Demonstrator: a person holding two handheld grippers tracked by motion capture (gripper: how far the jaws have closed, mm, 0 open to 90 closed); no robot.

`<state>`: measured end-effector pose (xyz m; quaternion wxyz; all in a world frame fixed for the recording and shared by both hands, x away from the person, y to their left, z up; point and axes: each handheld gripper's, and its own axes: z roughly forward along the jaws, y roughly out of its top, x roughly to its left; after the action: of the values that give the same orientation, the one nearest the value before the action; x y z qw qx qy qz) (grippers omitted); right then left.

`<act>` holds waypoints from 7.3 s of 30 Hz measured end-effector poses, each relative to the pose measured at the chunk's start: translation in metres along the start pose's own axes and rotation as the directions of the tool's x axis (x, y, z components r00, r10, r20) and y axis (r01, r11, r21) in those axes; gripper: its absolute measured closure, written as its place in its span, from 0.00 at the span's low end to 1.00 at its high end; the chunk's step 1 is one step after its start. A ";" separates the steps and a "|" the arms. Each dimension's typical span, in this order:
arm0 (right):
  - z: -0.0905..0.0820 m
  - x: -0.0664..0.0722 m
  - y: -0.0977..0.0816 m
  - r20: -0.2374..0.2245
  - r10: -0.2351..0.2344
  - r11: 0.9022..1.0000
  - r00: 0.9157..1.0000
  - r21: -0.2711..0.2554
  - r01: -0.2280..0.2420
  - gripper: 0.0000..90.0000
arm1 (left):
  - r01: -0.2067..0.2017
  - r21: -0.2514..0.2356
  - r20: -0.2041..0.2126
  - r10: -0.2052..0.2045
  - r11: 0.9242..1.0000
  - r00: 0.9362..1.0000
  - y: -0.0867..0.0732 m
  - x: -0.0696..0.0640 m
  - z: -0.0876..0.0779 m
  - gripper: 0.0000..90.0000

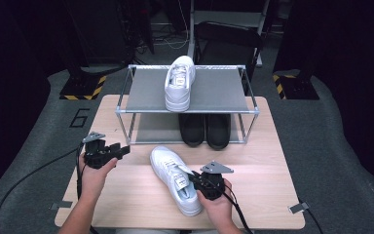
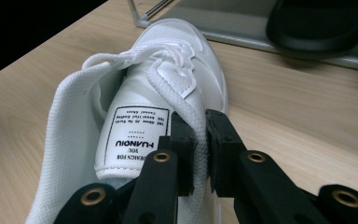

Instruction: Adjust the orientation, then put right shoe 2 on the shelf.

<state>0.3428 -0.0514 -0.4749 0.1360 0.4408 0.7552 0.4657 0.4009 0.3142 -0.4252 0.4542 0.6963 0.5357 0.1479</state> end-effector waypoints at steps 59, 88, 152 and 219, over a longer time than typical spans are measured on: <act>0.000 -0.022 -0.007 -0.084 0.001 0.995 0.996 0.099 0.007 0.73 | 0.029 -0.003 -0.002 -0.029 1.000 1.000 -0.003 0.001 0.004 0.53; -0.003 -0.017 -0.008 -0.048 0.004 0.997 0.999 0.078 -0.001 0.82 | 0.048 0.015 0.004 -0.048 0.999 0.999 -0.013 0.005 0.006 0.53; -0.032 -0.020 0.007 -0.057 0.154 0.986 0.986 -0.053 -0.157 0.91 | 0.054 0.005 -0.020 -0.054 0.999 0.998 -0.046 0.013 0.002 0.46; -0.143 -0.055 0.077 -0.020 0.138 0.979 0.990 -0.147 -0.139 0.91 | -0.011 0.077 -0.085 0.017 0.997 0.996 -0.098 0.017 0.018 0.43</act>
<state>0.3280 -0.1646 -0.3476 0.1318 0.4788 0.6868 0.5308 0.3603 0.3213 -0.5170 0.4030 0.7099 0.5550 0.1600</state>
